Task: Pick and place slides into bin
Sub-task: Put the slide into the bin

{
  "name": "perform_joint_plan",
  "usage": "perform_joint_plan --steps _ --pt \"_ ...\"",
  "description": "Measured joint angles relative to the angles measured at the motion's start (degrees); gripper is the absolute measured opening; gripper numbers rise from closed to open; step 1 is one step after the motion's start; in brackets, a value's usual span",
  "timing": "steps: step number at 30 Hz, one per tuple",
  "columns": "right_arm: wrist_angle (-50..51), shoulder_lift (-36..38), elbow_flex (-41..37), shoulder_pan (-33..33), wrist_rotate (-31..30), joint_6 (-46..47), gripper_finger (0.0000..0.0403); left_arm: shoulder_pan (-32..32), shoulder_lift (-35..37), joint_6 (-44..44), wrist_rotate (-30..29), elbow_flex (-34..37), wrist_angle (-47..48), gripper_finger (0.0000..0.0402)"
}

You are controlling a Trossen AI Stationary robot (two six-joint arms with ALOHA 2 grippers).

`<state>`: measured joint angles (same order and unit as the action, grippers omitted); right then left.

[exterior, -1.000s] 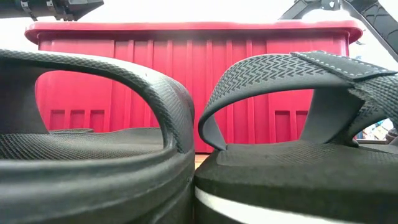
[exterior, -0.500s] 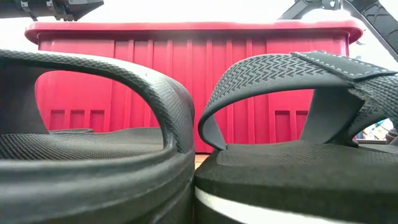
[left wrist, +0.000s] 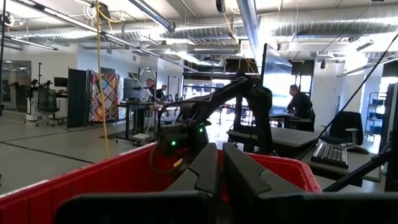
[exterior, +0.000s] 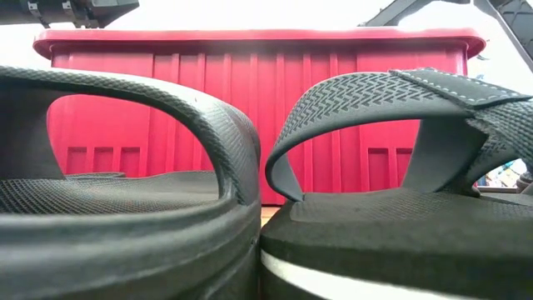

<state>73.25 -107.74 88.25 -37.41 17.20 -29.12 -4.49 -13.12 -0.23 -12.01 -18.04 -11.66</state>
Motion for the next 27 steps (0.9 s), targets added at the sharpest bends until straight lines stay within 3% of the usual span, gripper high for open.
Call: perform_joint_plan --steps 4,9,19,27 --pt "-0.07 4.48 0.0 0.2 -0.21 0.59 0.0228 -0.01 0.0 -0.01 0.0 0.0 0.0 0.0024" --pt "-5.02 15.61 -0.02 1.95 5.38 2.35 0.0195 0.0 0.0 -0.14 0.0 0.0 -0.06 0.0024" --pt "-29.57 37.39 0.04 7.58 7.13 16.52 0.0011 0.0 0.02 -13.02 3.58 0.0 -6.97 0.0024" --pt "-33.14 43.61 0.04 12.09 6.85 19.6 0.0002 -0.01 0.02 -14.7 4.57 0.0 -6.53 0.0024"
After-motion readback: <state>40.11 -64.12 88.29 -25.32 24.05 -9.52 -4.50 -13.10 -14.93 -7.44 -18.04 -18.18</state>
